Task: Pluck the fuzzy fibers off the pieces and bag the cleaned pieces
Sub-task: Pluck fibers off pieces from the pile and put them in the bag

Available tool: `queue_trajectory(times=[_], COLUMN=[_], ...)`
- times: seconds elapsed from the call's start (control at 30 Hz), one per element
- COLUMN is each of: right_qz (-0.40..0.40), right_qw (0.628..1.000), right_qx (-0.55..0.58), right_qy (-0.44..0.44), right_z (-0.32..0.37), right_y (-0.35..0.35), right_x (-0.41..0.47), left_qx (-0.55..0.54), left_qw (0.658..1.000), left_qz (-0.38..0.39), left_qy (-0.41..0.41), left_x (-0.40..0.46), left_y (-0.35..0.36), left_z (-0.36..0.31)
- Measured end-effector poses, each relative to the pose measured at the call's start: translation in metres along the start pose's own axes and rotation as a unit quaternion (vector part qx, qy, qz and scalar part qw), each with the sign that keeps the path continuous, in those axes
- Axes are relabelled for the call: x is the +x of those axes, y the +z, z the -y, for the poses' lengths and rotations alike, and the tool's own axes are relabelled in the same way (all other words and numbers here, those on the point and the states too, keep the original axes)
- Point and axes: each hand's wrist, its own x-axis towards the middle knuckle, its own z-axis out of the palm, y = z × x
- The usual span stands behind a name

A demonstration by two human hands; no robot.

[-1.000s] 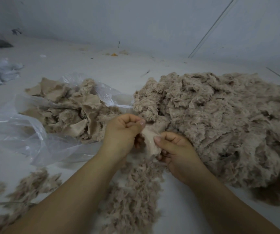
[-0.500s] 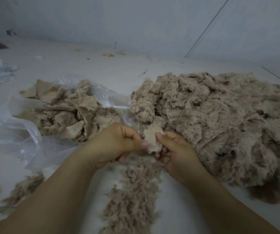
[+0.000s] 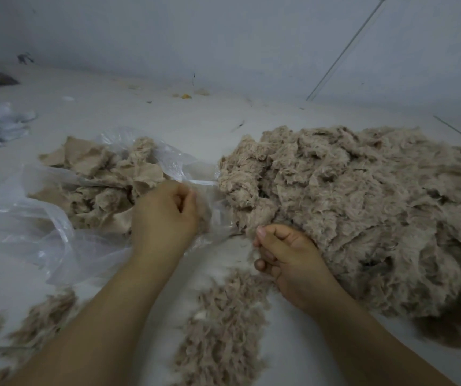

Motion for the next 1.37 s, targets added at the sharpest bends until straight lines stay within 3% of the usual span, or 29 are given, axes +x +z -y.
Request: queue_trajectory(times=[0.1,0.2,0.27,0.37,0.47,0.57,0.67,0.83,0.97,1.07,1.2,1.3,1.37], right_qz=[-0.003,-0.002,-0.005,-0.008,-0.007,-0.019,-0.025,-0.025,-0.031,-0.033,-0.067,-0.075,-0.062], right_qw=[1.000,1.000,1.000,1.000,1.000,0.999,0.998,0.996,0.996,0.996,0.993,0.993,0.995], right_qx=[0.005,0.005,0.008,0.012,0.016,0.036,0.062,0.086,0.084,0.081,0.088,0.092,0.078], right_qy=[0.005,0.007,0.011,0.014,0.014,0.019,0.020,0.014,0.013,0.018,0.030,0.028,0.022], right_z=[0.000,0.000,0.001,0.002,0.003,0.004,0.006,0.011,0.009,0.009,0.007,0.006,0.006], right_y=[0.000,0.000,0.001,0.002,0.003,0.004,0.005,0.009,0.008,0.007,0.007,0.007,0.006], right_x=[0.000,0.000,0.000,-0.002,-0.003,-0.003,-0.003,-0.006,-0.006,-0.005,-0.002,-0.001,-0.002], left_qx=[0.182,0.276,0.349,0.380,0.397,0.297,0.113,0.034,-0.015,-0.163,-0.204,-0.287,-0.270], left_qw=[0.981,0.953,0.928,0.909,0.903,0.932,0.953,0.965,0.973,0.949,0.942,0.894,0.884], left_qz=[-0.028,0.030,0.075,0.163,0.138,0.111,0.185,0.252,0.229,0.261,0.253,0.306,0.359], left_qy=[0.064,0.120,0.107,0.054,0.089,0.174,0.211,0.069,0.002,-0.071,-0.090,-0.156,-0.127], left_x=[0.013,0.013,0.012,0.011,0.006,-0.003,-0.013,-0.012,-0.011,-0.015,-0.015,-0.010,-0.010], left_y=[-0.008,-0.003,0.001,0.000,-0.004,0.001,0.017,0.046,0.049,0.046,0.040,0.030,0.023], left_z=[0.016,0.019,0.016,0.016,0.004,-0.015,-0.031,-0.039,-0.035,-0.041,-0.052,-0.054,-0.053])
